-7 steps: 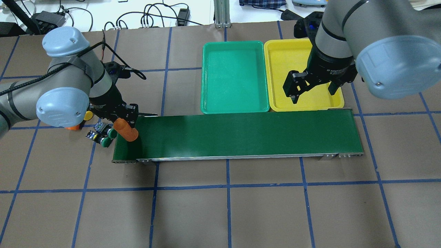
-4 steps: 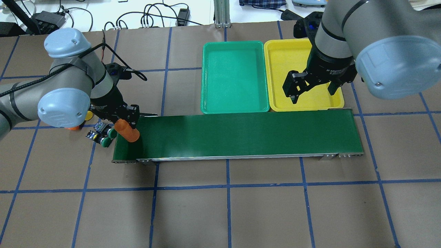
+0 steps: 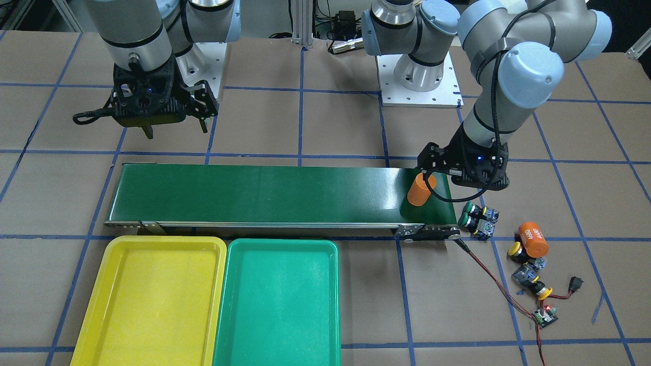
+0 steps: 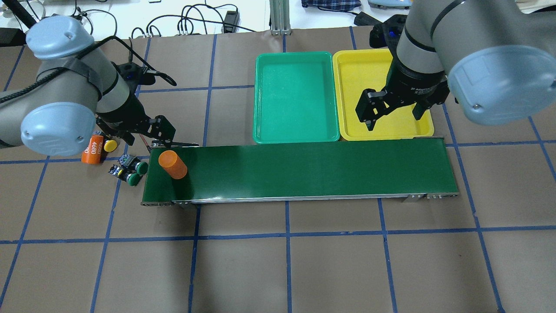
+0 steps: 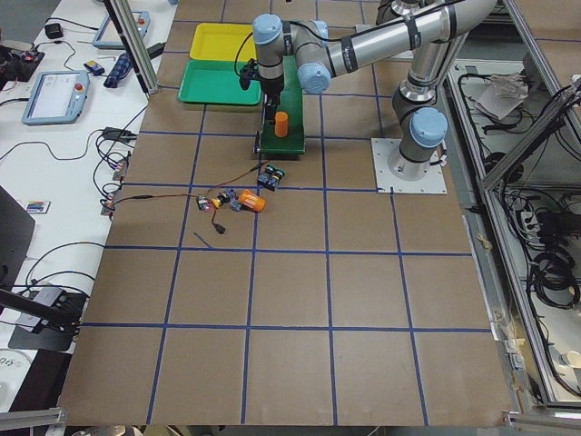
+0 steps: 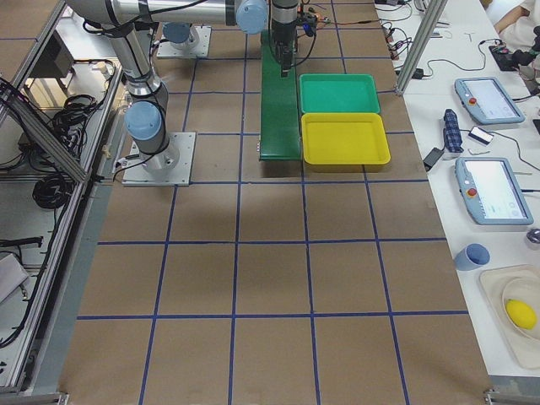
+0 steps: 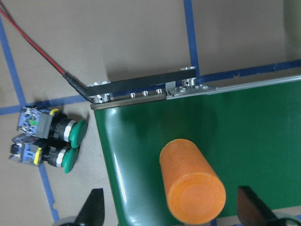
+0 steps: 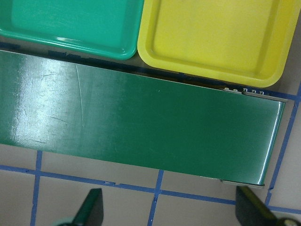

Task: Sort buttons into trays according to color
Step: 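Move the left gripper back and grasp another orange cylinder, then place the second orange cylinder on the belt and release it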

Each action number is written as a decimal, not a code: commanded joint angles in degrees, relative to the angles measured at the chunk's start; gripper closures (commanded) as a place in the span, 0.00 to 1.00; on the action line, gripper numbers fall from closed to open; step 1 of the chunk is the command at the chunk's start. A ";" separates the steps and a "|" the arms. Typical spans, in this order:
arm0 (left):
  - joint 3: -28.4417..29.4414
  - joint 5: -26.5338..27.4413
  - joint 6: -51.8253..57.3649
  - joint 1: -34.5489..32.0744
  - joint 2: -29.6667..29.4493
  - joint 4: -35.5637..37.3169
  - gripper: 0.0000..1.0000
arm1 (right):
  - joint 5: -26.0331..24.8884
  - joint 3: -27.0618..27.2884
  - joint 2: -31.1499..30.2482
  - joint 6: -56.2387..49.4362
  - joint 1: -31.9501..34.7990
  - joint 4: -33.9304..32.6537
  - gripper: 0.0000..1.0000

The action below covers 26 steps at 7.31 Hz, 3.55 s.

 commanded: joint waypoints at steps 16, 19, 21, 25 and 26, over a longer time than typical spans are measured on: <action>1.22 -0.25 41.47 24.53 -23.38 20.85 0.65 | 0.98 -0.09 -0.61 2.77 -0.04 -0.10 0.00; 1.57 -0.42 42.16 24.35 -22.25 20.23 1.00 | 0.89 0.00 -0.61 2.59 -0.04 -0.01 0.00; 1.75 -0.16 39.12 23.65 -18.31 17.18 1.00 | 0.89 0.00 -0.61 2.59 -0.04 -0.10 0.00; 1.75 -0.51 7.44 10.95 -8.55 6.36 1.00 | 0.89 0.00 -0.61 2.59 -0.04 -0.10 0.00; 1.66 -0.68 1.62 6.90 -7.57 3.99 1.00 | 0.89 0.00 -0.61 2.59 -0.04 -0.10 0.00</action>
